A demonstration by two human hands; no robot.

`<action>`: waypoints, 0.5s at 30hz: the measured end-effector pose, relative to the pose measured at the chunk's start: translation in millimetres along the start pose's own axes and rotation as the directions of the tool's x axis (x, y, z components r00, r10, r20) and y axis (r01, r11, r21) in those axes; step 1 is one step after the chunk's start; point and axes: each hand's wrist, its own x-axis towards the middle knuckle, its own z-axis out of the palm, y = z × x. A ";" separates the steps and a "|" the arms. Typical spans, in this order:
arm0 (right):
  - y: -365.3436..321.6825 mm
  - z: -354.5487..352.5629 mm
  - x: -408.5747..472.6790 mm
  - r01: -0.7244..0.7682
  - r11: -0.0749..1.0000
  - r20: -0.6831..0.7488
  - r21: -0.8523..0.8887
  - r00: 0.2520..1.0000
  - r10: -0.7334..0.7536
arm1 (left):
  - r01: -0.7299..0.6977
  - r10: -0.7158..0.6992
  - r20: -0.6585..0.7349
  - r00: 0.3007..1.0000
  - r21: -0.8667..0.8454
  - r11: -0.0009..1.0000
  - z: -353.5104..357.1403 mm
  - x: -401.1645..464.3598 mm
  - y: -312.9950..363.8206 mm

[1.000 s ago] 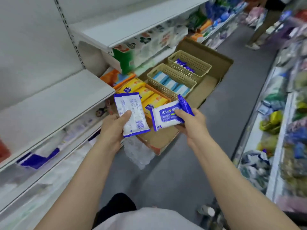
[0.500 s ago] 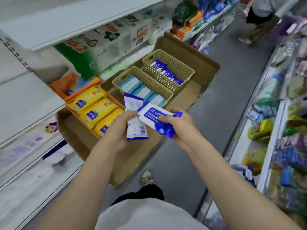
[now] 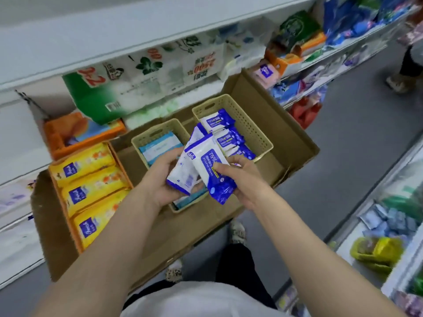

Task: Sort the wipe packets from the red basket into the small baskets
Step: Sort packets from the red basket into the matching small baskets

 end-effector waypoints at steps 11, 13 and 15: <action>-122.2 -97.0 167.9 0.018 0.969 0.176 -0.248 0.984 0.027 | -0.279 0.338 -0.494 0.801 0.192 0.941 53.4 93.3 7.5; -131.0 -103.9 190.1 0.032 0.948 0.204 -0.318 0.978 0.036 | -0.253 0.338 -0.525 0.781 0.229 0.940 61.8 102.4 2.2; -134.5 -106.6 210.5 0.031 0.919 0.234 -0.392 0.970 0.067 | -0.233 0.323 -0.560 0.762 0.229 0.945 65.9 108.6 -1.2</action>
